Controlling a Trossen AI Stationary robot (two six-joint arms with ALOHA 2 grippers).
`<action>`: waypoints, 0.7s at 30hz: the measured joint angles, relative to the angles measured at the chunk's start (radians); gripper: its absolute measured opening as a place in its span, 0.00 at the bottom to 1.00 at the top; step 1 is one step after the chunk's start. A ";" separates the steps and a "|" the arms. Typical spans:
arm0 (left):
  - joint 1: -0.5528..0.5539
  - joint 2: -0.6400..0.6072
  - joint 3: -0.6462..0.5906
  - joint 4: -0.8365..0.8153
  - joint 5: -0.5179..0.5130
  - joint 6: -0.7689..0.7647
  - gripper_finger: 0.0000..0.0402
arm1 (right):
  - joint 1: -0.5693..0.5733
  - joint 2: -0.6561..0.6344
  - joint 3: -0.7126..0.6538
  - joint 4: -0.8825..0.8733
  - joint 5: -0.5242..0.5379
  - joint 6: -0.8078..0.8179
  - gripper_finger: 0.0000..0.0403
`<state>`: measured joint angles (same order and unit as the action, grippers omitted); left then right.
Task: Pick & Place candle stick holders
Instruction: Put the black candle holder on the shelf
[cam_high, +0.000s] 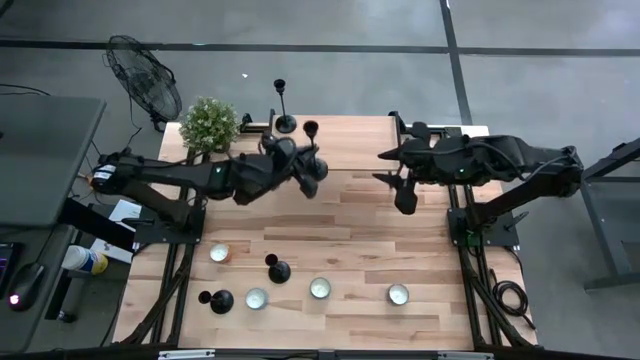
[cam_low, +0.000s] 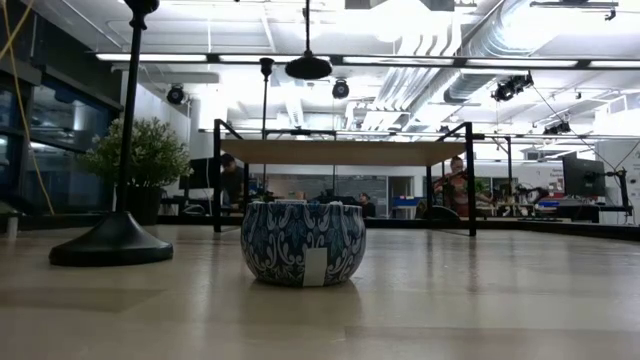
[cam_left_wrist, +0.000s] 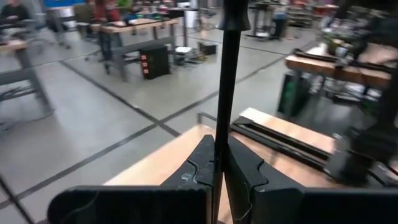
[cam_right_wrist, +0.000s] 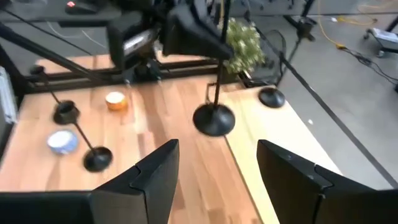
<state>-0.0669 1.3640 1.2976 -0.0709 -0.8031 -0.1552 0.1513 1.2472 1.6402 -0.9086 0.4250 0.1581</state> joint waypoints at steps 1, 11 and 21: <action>0.019 0.000 0.000 0.000 0.000 -0.008 0.02 | 0.000 0.000 0.000 -0.002 0.005 0.000 0.52; 0.182 0.106 0.030 0.065 -0.020 -0.013 0.02 | -0.002 -0.045 0.000 -0.089 0.073 -0.027 0.52; 0.191 0.299 0.217 0.070 -0.325 -0.015 0.01 | -0.002 -0.188 0.000 -0.157 0.135 -0.004 0.52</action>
<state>0.1242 1.6625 1.5141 -0.0009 -1.1285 -0.1704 0.1494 1.0596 1.6402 -1.0657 0.5598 0.1544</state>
